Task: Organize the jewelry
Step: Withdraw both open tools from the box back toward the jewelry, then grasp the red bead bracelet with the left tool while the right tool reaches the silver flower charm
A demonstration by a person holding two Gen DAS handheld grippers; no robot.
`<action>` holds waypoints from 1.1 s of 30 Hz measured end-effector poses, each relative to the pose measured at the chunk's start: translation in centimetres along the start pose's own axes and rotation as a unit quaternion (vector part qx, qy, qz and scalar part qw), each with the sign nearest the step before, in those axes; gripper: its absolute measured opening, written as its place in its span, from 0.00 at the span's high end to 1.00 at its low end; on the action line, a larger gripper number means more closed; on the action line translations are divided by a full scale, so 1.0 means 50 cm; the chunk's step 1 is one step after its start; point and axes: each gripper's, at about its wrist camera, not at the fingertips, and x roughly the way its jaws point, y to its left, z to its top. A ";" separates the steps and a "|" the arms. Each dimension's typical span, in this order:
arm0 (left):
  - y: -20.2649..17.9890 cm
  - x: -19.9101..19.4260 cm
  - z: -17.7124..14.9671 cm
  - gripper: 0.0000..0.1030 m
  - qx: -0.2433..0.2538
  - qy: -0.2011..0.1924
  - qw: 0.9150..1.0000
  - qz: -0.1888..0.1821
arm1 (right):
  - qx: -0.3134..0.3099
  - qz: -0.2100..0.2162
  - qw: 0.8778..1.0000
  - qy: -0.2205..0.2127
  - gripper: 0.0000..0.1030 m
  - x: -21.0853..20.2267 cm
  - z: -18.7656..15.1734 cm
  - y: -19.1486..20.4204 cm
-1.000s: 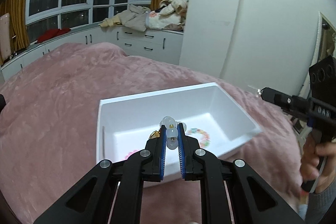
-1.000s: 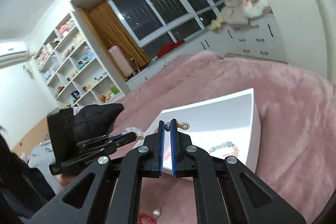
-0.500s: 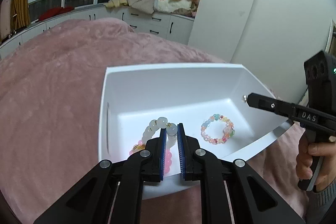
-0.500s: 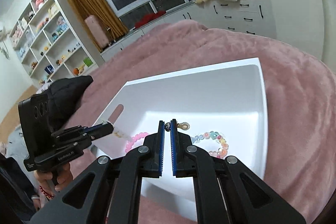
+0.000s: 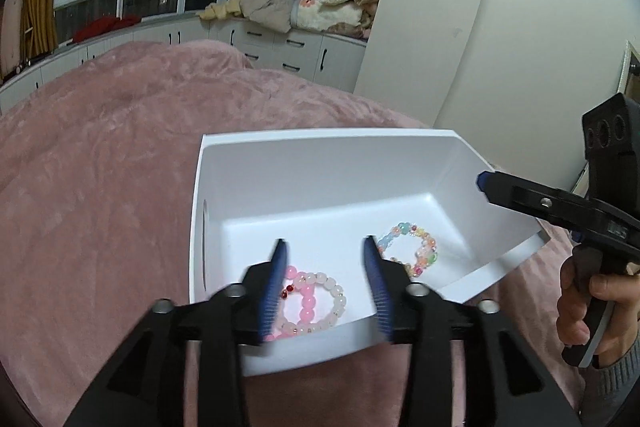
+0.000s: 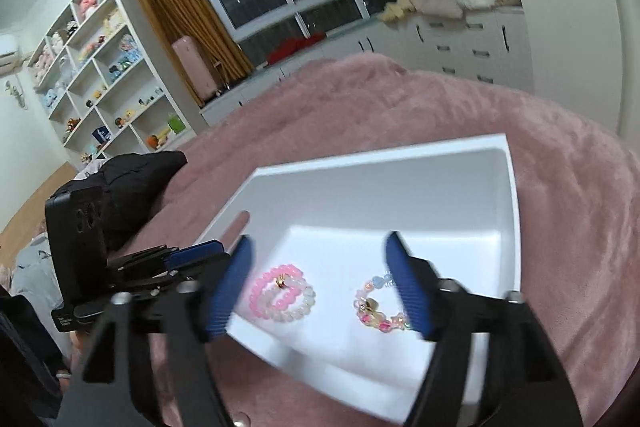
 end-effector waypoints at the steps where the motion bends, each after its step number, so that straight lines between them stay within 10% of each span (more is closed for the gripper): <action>1: -0.003 -0.009 0.001 0.45 0.000 -0.008 1.000 -0.003 | -0.003 -0.002 1.000 -0.007 0.10 -0.009 -0.001 0.003; 8: -0.042 -0.091 0.001 0.12 0.010 -0.041 0.999 -0.009 | -0.035 -0.016 0.998 -0.053 0.04 -0.104 -0.020 0.029; 33: -0.134 -0.226 -0.199 0.09 0.025 0.035 0.999 0.004 | -0.160 0.044 0.986 -0.032 0.05 -0.253 -0.216 0.115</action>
